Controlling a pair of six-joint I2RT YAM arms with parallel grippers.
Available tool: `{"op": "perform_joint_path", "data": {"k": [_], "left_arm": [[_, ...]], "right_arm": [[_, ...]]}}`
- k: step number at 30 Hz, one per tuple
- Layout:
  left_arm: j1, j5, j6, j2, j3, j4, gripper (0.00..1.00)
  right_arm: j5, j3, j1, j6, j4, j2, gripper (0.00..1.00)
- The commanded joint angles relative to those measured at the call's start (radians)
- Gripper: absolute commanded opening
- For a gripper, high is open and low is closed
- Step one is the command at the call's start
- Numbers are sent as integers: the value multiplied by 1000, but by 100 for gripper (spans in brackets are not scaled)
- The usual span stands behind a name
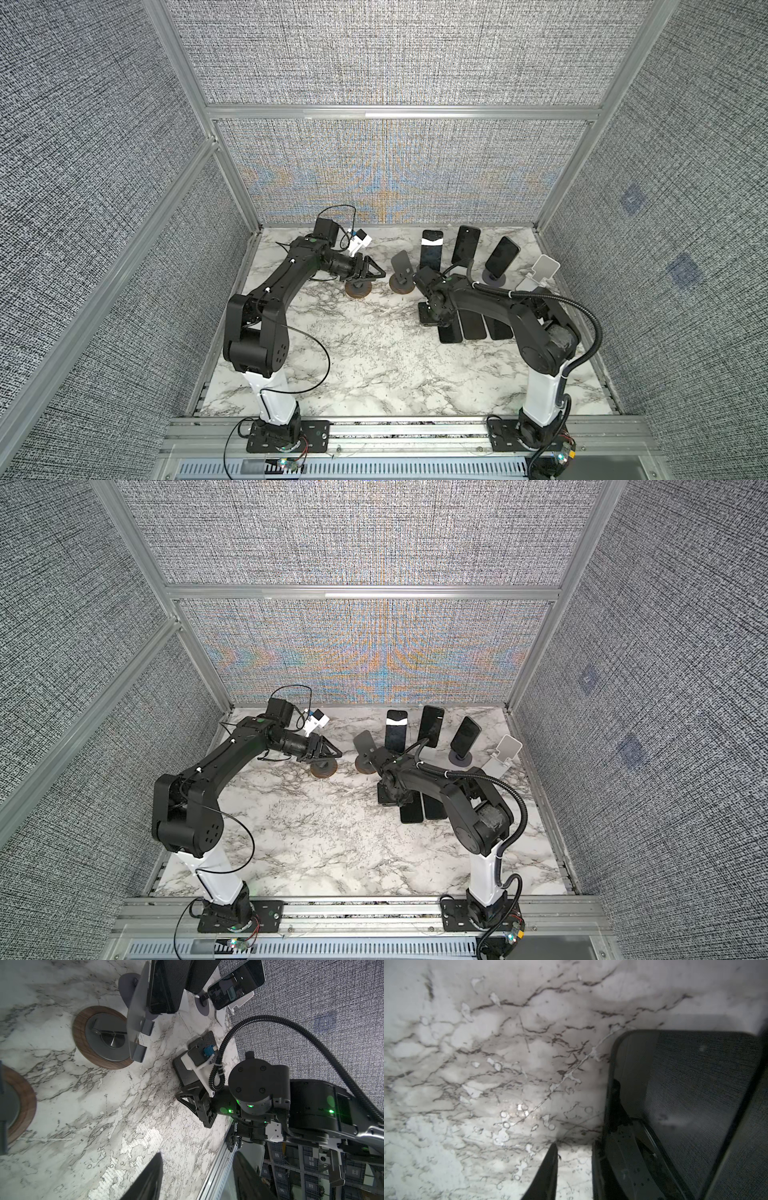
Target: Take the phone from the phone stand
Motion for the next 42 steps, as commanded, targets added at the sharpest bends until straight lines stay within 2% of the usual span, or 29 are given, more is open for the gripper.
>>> {"op": "perform_joint_path", "data": {"k": [1, 21, 22, 26, 28, 30, 33, 35, 37, 39, 40, 42], "left_arm": [[2, -1, 20, -6, 8, -5, 56], [2, -6, 25, -2, 9, -8, 56], [2, -5, 23, -1, 9, -8, 56], [2, -3, 25, -1, 10, -8, 56], [2, -4, 27, -1, 10, -8, 56], [2, -5, 27, -1, 10, -8, 56], [2, -10, 30, -5, 9, -8, 56], [2, -15, 30, -12, 6, -2, 57], [2, -23, 29, -21, 2, 8, 58], [2, -39, 33, -39, -3, 17, 59], [0, -57, 39, -51, -4, 18, 61], [-4, -84, 50, -81, -3, 10, 61]], "right_arm": [[24, -10, -10, -13, -12, -4, 24], [33, -34, -31, -77, -17, -31, 25], [30, -30, -31, -80, -14, -43, 28], [17, 7, -32, -99, -25, -94, 52], [17, 31, -35, -113, -37, -129, 61], [19, 49, -40, -139, -44, -175, 66], [37, 67, -67, -216, -56, -269, 69], [37, 63, -120, -270, -57, -351, 71], [-12, 59, -211, -308, -63, -420, 70], [-147, 59, -335, -333, -74, -466, 58], [-269, 70, -410, -348, -87, -479, 56], [-371, 101, -528, -391, -113, -493, 51]]}}
